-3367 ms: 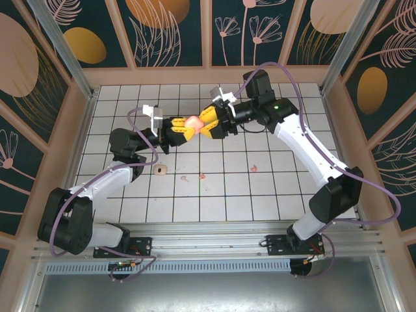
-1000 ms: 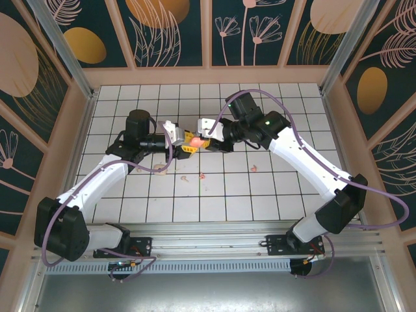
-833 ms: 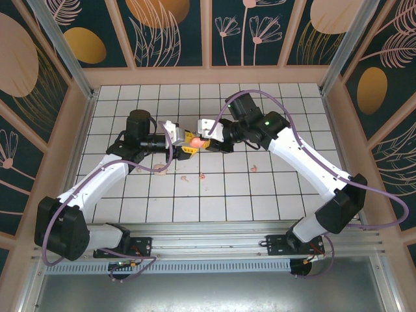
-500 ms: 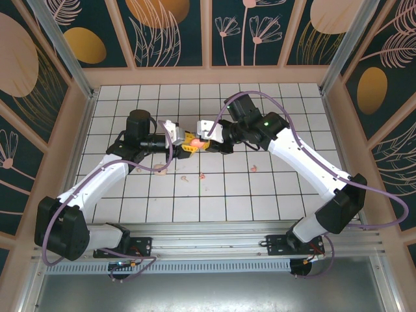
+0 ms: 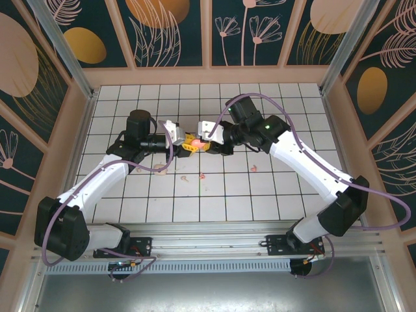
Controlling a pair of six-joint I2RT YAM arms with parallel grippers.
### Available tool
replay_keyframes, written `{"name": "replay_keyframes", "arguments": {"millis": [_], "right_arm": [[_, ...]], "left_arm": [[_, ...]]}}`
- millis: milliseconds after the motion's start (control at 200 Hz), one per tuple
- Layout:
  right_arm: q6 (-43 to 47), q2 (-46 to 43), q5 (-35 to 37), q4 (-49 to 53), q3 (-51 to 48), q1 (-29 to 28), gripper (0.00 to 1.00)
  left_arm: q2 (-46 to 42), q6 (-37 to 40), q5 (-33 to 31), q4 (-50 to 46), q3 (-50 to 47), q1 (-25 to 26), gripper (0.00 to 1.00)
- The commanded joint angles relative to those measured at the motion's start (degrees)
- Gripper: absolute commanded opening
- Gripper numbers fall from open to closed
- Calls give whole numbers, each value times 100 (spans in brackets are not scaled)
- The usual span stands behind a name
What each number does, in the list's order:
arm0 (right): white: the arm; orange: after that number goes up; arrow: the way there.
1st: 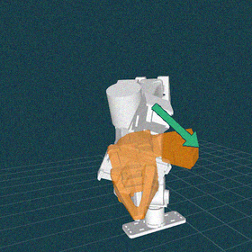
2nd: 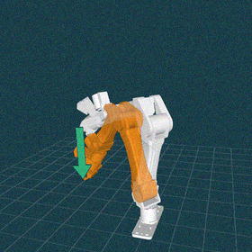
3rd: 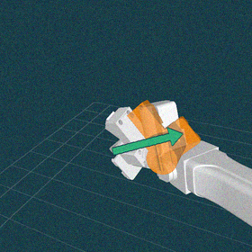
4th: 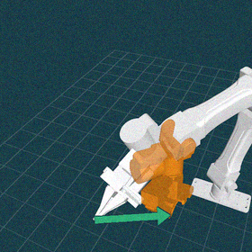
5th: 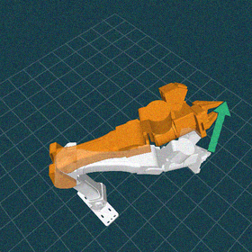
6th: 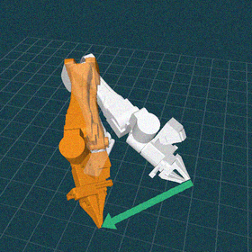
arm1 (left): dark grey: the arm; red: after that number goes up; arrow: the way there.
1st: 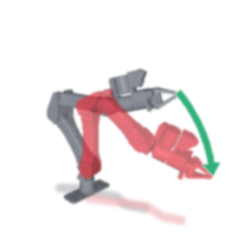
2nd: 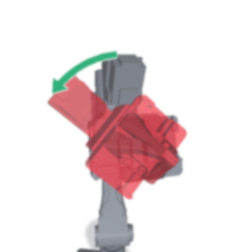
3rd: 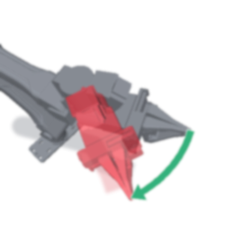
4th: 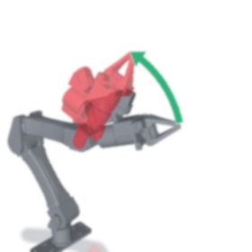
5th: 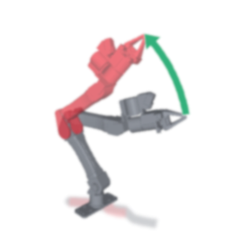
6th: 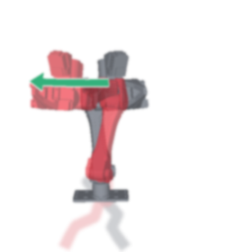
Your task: Insert the wireless bluetooth earbuds into the charging case
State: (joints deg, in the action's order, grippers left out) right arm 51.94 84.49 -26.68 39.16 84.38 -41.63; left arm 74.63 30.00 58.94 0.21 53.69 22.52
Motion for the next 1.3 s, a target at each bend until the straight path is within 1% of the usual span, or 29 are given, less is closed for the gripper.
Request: {"name": "replay_keyframes", "arguments": {"millis": [0, 145, 200, 340, 676, 941, 1046, 1131, 1296], "right_arm": [[-301, -231, 18, -467, -133, 4, 26], [-548, -300, -86, -668, -166, 152, 36], [-600, -351, -176, -761, -197, 218, 37], [-729, -399, -464, -831, -193, 363, 37], [-857, -555, -709, -1044, -342, 544, 37], [-939, -592, -752, -1179, -483, 645, 37], [-998, -617, -785, -1253, -530, 697, 37], [-1101, -678, -909, -1367, -600, 775, 38], [-1343, -884, -1512, -1568, -749, 990, 44]], "left_arm": [[-128, 84, 218, 148, 96, 50, 17], [-52, 84, 320, 164, 133, 96, 17], [-30, 85, 320, 155, 141, 111, 17], [-19, 96, 296, 155, 118, 138, 17], [38, 66, 276, 163, 133, 182, 17], [27, -3, 322, 257, 126, 200, 17], [11, -334, 402, 656, 1, 200, 16], [8, -771, 473, 1266, -214, 200, 16], [52, -1650, 528, 2406, -557, 200, 14]]}}
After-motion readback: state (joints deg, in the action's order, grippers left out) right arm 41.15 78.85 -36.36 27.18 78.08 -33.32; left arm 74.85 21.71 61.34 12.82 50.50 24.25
